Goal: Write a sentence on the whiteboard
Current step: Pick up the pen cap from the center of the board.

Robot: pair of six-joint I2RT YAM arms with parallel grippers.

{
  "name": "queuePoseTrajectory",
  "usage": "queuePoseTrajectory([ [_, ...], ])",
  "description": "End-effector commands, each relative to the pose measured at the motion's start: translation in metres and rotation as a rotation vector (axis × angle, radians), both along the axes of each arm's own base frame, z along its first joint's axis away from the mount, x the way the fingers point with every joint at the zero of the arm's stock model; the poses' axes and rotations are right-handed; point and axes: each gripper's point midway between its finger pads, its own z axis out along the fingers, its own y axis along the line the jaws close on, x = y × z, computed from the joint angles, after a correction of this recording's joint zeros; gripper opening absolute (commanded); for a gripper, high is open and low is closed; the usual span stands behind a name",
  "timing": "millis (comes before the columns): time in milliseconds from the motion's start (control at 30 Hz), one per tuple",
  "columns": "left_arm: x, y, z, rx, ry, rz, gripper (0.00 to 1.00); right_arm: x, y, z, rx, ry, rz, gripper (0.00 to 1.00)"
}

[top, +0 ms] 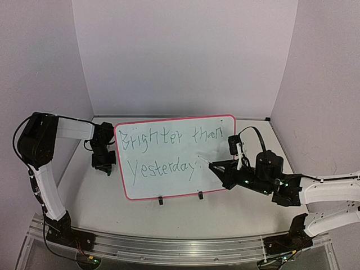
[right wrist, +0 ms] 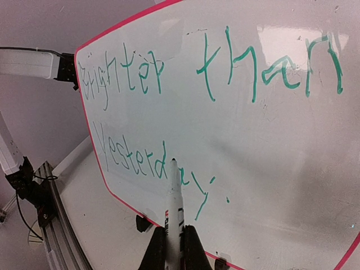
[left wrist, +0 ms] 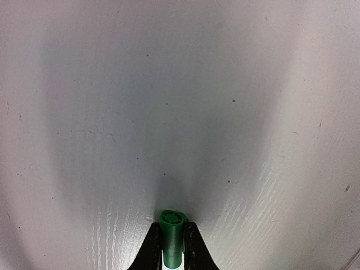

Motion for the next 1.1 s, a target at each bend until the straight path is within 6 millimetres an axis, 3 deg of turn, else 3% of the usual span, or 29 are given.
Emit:
queuePoseTrajectory([
  [0,0.001,0.0,0.012,0.011,-0.015,-0.013,0.06,0.001,0.001,0.004,0.014,-0.019,-0.008,0.0],
  [100,-0.001,0.002,0.014,0.013,-0.023,-0.007,0.0,0.001,0.002,0.005,0.017,-0.017,-0.008,0.0],
  [633,-0.003,-0.008,0.065,-0.124,-0.199,0.07,0.0,-0.007,0.014,0.018,0.047,-0.022,0.058,0.0],
  [767,-0.001,-0.01,0.109,-0.195,-0.34,0.106,0.0,-0.019,0.027,0.032,0.049,-0.084,0.079,0.0],
  [1067,-0.006,0.002,0.259,-0.38,-0.8,0.202,0.0,-0.031,0.058,0.08,0.145,-0.233,0.058,0.0],
])
